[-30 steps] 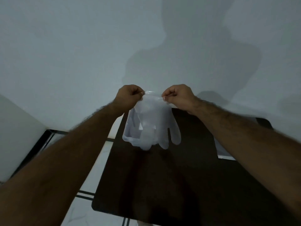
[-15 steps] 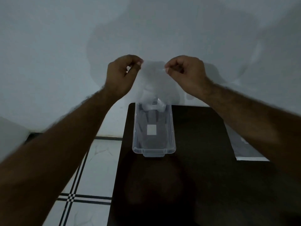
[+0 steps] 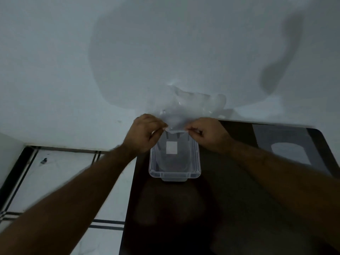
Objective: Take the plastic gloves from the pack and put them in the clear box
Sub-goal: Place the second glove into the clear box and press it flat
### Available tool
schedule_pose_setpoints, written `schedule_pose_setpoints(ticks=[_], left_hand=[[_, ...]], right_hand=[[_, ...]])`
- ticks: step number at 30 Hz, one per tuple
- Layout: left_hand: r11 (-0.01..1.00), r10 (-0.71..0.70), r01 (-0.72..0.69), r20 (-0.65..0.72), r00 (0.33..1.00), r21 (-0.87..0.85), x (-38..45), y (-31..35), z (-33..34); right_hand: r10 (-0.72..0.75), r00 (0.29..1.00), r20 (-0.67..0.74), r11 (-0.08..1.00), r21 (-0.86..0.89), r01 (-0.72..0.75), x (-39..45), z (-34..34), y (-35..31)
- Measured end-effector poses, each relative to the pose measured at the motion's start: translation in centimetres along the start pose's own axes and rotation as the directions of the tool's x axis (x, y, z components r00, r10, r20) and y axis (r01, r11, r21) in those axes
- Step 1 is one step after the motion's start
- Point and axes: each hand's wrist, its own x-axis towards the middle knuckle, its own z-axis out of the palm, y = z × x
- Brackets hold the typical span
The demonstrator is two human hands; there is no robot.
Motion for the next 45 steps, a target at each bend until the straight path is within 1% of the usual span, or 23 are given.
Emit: schedule_pose_setpoints(ticks=[4, 6, 9, 11, 15, 17, 19, 22, 24, 28, 33, 35, 36, 37, 40, 41, 45], left_hand=[[0.998, -0.054, 0.051, 0.105, 0.993, 0.031, -1.5, -1.7, 2.7], [0.995, -0.096, 0.089, 0.167, 0.981, 0.047, -2.5, -2.2, 3.8], [0.991, -0.131, 0.119, 0.244, 0.961, 0.065, -3.7, -2.3, 4.7], [0.992, -0.12, 0.101, 0.283, 0.952, 0.082, -4.2, -2.1, 5.1], [0.988, -0.056, -0.005, 0.386, 0.921, 0.155, -4.9, -2.1, 6.1], [0.98, -0.064, -0.035, 0.472, 0.879, 0.198, -4.5, -1.8, 6.3], [0.966, -0.092, -0.064, 0.564, 0.82, 0.251, -3.8, -1.3, 6.3], [0.939, -0.137, -0.119, 0.669, 0.731, 0.323, -2.9, -0.6, 6.0], [0.924, -0.145, -0.164, 0.711, 0.688, 0.347, -2.7, -0.3, 6.1], [0.903, -0.136, -0.239, 0.765, 0.63, 0.358, -2.6, 0.2, 6.5], [0.906, -0.163, -0.237, 0.807, 0.568, 0.35, -2.4, 1.0, 6.5], [0.911, -0.173, -0.226, 0.816, 0.551, 0.345, -2.3, 1.1, 6.3], [0.916, -0.173, -0.214, 0.814, 0.554, 0.34, -2.2, 1.1, 6.1], [0.92, -0.172, -0.202, 0.808, 0.564, 0.337, -2.1, 1.0, 5.9], [0.909, -0.174, -0.203, 0.774, 0.608, 0.364, -2.0, 0.6, 5.2], [0.898, -0.181, -0.217, 0.77, 0.612, 0.384, -2.0, 0.6, 5.2], [0.846, -0.229, -0.266, 0.767, 0.6, 0.461, -2.2, 0.5, 5.4]], right_hand=[[-0.031, 0.996, 0.083, 0.993, -0.113, 0.04, -0.1, 3.1, 2.0], [-0.056, 0.991, 0.119, 0.989, -0.129, 0.072, -0.3, 4.5, 2.8], [-0.042, 0.977, 0.209, 0.986, -0.15, 0.075, -0.7, 5.8, 3.2], [-0.051, 0.957, 0.286, 0.979, -0.174, 0.104, -0.9, 6.5, 3.3], [-0.068, 0.91, 0.408, 0.964, -0.207, 0.165, -1.2, 7.9, 3.5], [-0.066, 0.872, 0.486, 0.948, -0.241, 0.207, -1.1, 8.5, 3.4], [-0.05, 0.824, 0.564, 0.927, -0.282, 0.249, -0.9, 8.9, 3.3], [-0.034, 0.774, 0.632, 0.9, -0.318, 0.299, -0.4, 9.3, 3.0], [-0.023, 0.747, 0.665, 0.882, -0.338, 0.328, -0.1, 9.5, 2.9], [0.007, 0.688, 0.726, 0.853, -0.364, 0.375, 0.5, 10.0, 2.7], [0.05, 0.587, 0.808, 0.835, -0.357, 0.419, 1.4, 9.7, 1.9], [0.051, 0.555, 0.83, 0.844, -0.333, 0.421, 1.6, 9.8, 1.8], [0.048, 0.558, 0.828, 0.852, -0.326, 0.41, 1.8, 9.9, 1.8], [0.045, 0.58, 0.813, 0.858, -0.329, 0.394, 1.9, 10.0, 1.8], [0.05, 0.678, 0.733, 0.85, -0.388, 0.356, 2.3, 10.3, 1.8], [0.059, 0.695, 0.717, 0.842, -0.41, 0.351, 2.4, 10.4, 1.7], [0.122, 0.683, 0.72, 0.818, -0.463, 0.342, 2.5, 10.8, 1.0]])
